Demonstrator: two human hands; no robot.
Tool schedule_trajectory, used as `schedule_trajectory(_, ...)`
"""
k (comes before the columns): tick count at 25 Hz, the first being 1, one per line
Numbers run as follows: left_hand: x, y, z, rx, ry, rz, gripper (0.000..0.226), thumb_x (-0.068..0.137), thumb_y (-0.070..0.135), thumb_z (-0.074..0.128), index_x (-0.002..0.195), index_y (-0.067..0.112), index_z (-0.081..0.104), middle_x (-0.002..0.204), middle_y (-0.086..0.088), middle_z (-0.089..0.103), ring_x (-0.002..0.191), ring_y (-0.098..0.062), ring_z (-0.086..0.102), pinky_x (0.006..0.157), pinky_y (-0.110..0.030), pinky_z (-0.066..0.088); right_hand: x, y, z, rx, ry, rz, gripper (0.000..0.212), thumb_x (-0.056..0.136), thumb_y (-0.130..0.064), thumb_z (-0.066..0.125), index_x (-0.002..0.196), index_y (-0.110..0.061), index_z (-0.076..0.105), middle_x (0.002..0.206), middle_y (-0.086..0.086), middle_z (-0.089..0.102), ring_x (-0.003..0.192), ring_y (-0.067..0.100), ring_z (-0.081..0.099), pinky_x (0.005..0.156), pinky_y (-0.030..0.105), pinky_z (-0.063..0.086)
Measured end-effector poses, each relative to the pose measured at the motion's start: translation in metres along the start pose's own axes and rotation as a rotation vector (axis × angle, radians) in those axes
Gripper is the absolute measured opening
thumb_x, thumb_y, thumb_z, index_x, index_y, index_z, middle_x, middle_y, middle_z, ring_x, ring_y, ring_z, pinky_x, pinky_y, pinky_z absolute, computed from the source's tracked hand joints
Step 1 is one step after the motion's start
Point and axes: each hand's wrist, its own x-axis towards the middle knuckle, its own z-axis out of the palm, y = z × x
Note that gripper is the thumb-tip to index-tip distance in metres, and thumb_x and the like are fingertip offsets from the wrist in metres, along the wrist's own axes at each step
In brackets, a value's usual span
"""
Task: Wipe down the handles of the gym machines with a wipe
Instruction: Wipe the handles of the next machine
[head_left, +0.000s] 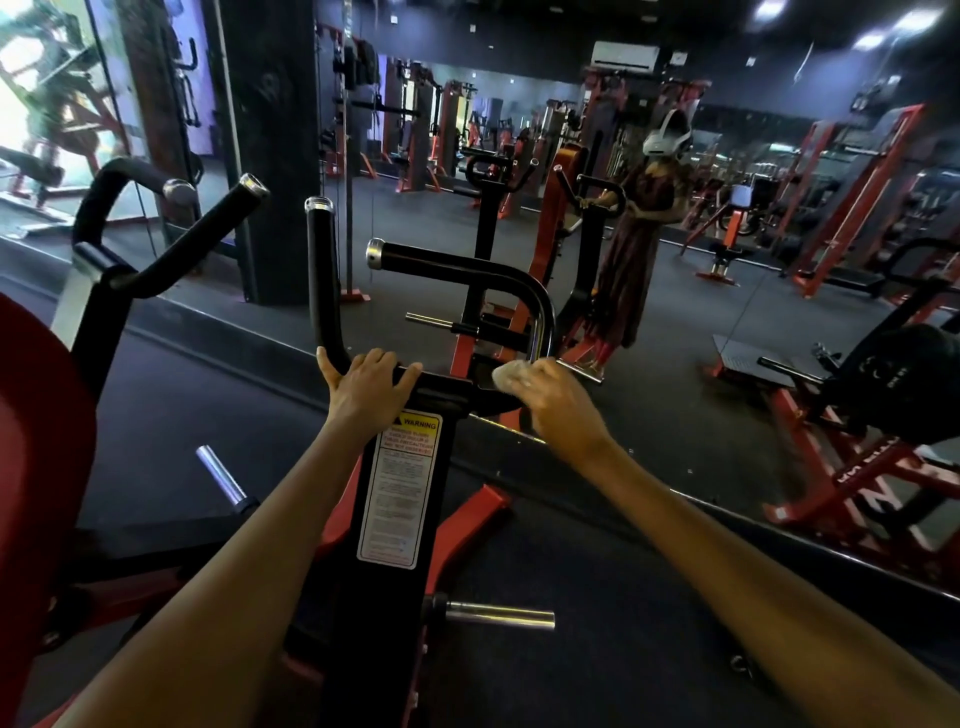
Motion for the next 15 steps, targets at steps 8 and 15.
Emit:
schedule_trajectory(8,0.0,0.0,-0.001,-0.006,-0.016,-0.003,0.046,0.099,0.049,0.027,0.108,0.016,0.058,0.115,-0.001,0.055,0.122,-0.02,0.046,0.109,-0.059,-0.013,0.006,-0.001,0.001,0.32,0.266,0.434,0.022,0.09,0.002,0.053,0.109,-0.001,0.063,0.107,-0.002,0.057,0.103,0.005,0.048,0.092,0.009,0.041)
schedule_trajectory(15,-0.002,0.002,-0.002,-0.006,-0.006,-0.026,0.047,0.099,0.049,0.028,0.108,0.014,0.058,0.116,-0.002,0.056,0.122,-0.021,0.046,0.11,-0.058,-0.013,0.003,-0.053,0.035,1.894,0.609,1.681,0.015,0.09,0.006,0.045,0.089,0.003,0.061,0.064,0.012,0.066,0.057,0.017,0.064,0.06,0.028,0.057)
